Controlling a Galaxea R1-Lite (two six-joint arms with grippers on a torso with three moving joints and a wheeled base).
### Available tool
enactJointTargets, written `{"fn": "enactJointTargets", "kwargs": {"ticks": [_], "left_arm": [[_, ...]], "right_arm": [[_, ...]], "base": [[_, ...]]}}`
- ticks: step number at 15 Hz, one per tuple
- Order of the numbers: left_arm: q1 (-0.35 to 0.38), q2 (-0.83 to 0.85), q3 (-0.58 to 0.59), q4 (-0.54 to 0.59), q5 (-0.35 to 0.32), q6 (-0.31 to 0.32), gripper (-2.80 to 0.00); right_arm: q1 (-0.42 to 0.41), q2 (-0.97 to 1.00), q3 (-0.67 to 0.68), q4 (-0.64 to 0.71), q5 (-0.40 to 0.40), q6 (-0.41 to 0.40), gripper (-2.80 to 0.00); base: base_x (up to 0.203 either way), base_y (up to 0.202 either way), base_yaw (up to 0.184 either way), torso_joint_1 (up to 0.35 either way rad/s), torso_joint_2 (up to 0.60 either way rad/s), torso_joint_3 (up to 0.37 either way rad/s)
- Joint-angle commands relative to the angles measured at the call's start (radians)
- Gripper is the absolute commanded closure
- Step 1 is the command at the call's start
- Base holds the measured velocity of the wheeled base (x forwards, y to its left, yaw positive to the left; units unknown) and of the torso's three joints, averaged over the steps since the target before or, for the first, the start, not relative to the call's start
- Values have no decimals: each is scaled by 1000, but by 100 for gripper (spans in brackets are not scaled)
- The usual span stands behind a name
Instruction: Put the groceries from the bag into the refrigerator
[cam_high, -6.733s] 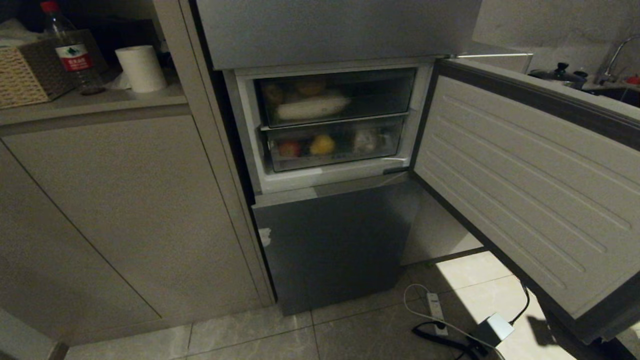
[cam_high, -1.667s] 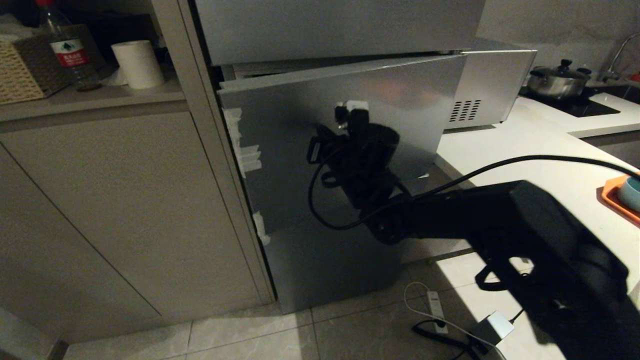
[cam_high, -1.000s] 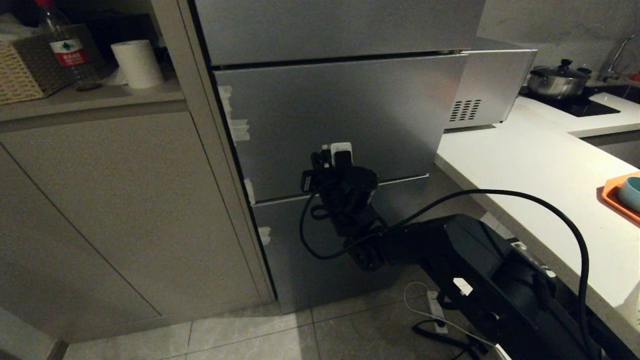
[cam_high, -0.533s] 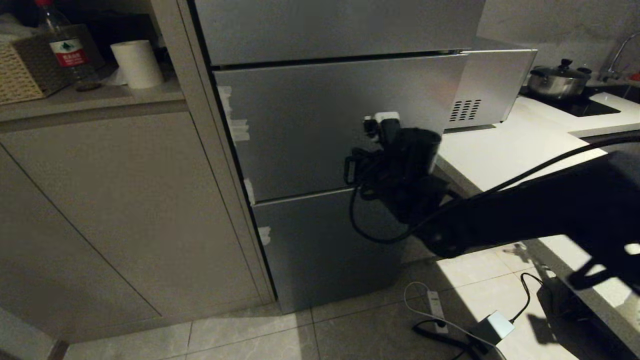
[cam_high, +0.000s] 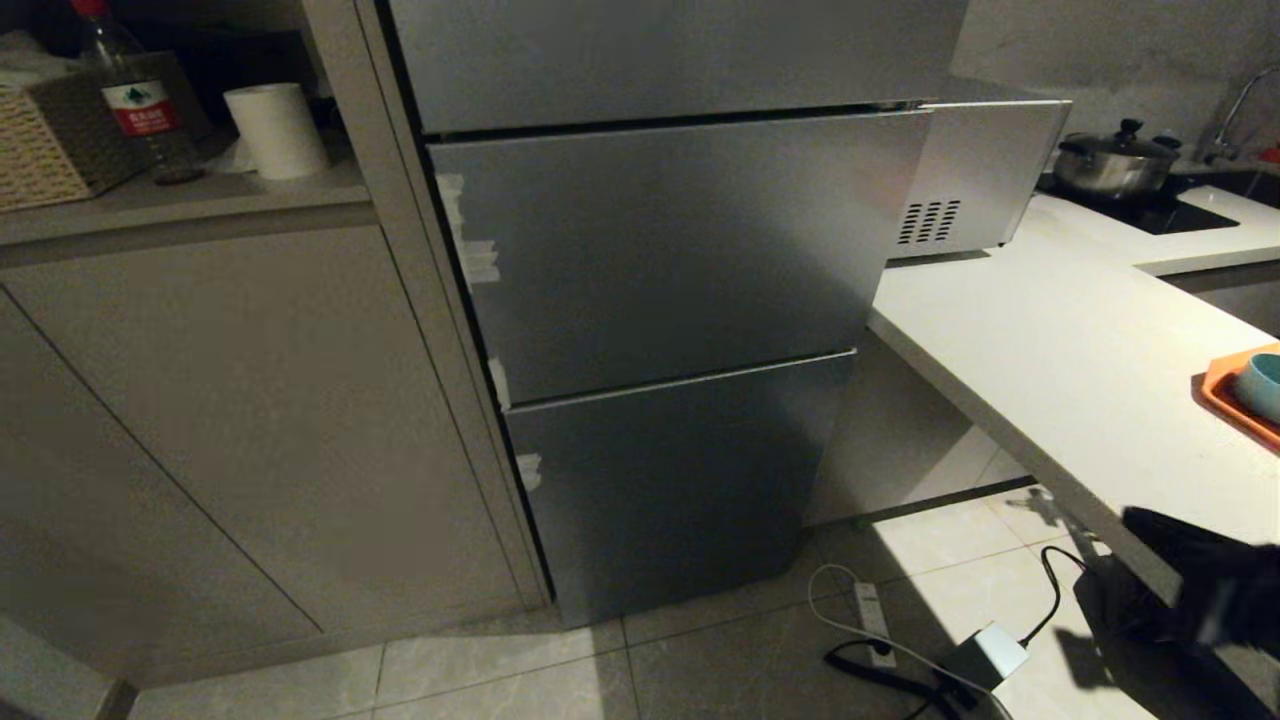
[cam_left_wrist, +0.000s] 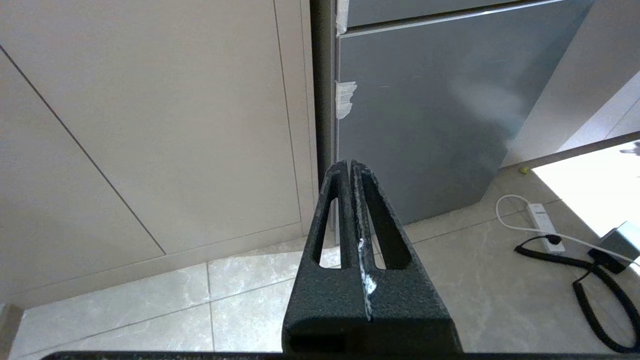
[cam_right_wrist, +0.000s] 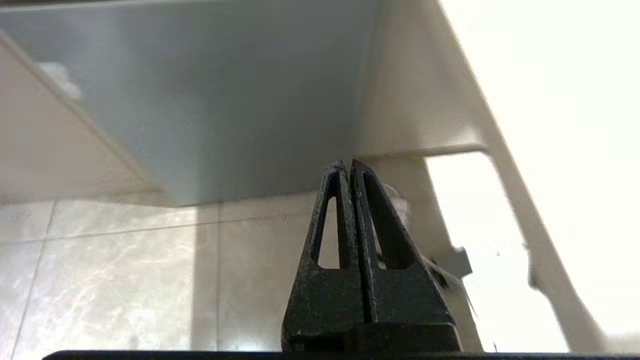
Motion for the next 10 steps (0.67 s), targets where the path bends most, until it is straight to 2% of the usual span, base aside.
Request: {"fn": "enactJointTargets", "kwargs": {"ticks": [1,4,6,8,10], "left_arm": [[0,2,0,0,0,-6,0],[0,2,0,-2,0,-10,0],[0,2,0,-2,0,-10,0],[0,2,0,-2,0,-10,0],[0,2,0,-2,0,-10,0]], "right_arm": [[-100,-399,107,96,41,-4,0],[-192,-708,182,391,78,-46,0],[-229,-752,225,565,96,-72,0],[-164,-775,234,587,103,-79,0],[-156,-908,234,590,124,-109,0]], "base": [[0,0,0,0,0,0],[0,0,0,0,0,0],[0,0,0,0,0,0],[0,0,0,0,0,0],[0,0,0,0,0,0]]}}
